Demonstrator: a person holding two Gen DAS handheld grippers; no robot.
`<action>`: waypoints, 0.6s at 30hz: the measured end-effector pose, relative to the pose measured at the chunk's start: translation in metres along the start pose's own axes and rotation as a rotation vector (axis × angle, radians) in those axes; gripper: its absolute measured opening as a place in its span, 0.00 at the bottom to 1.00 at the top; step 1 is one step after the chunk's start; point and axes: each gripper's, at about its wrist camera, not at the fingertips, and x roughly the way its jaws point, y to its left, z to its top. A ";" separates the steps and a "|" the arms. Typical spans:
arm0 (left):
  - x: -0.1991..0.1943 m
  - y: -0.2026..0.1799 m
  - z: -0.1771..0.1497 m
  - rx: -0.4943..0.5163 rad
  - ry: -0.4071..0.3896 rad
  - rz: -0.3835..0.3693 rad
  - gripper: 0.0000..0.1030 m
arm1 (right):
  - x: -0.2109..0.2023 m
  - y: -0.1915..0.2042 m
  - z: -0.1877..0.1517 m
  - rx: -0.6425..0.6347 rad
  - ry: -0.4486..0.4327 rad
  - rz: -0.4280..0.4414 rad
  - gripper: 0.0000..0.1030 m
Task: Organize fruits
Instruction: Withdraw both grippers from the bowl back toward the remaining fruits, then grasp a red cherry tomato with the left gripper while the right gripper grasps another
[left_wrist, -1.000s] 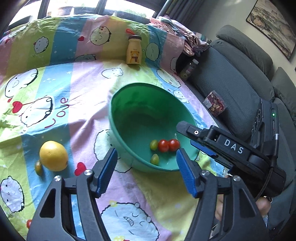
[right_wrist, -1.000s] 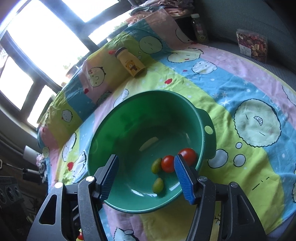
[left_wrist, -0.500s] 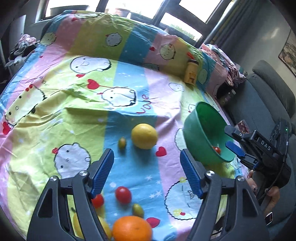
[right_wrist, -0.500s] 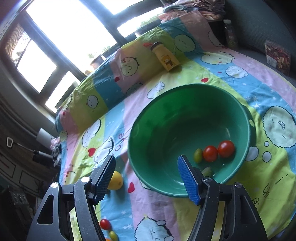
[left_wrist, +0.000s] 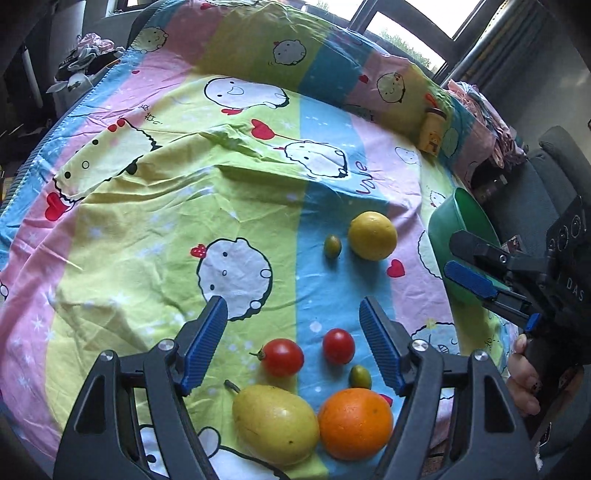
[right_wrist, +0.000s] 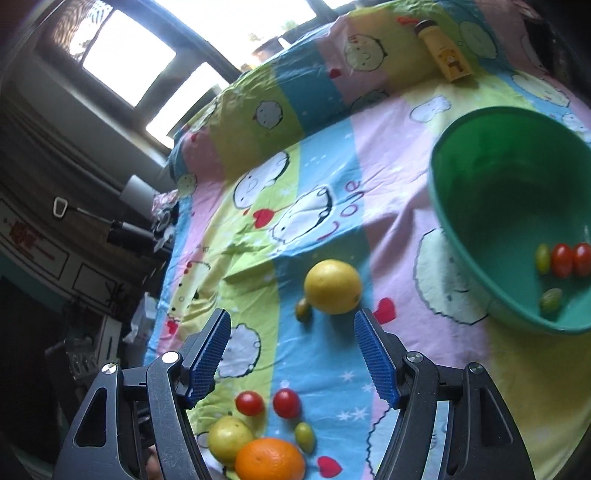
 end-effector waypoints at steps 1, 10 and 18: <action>0.002 0.004 -0.001 -0.003 0.008 0.002 0.72 | 0.006 0.004 -0.003 -0.008 0.025 0.001 0.68; 0.023 0.009 -0.014 0.006 0.115 0.012 0.63 | 0.041 0.019 -0.030 -0.048 0.171 -0.006 0.61; 0.043 0.003 -0.024 0.021 0.188 0.022 0.50 | 0.066 0.012 -0.044 -0.036 0.262 -0.085 0.34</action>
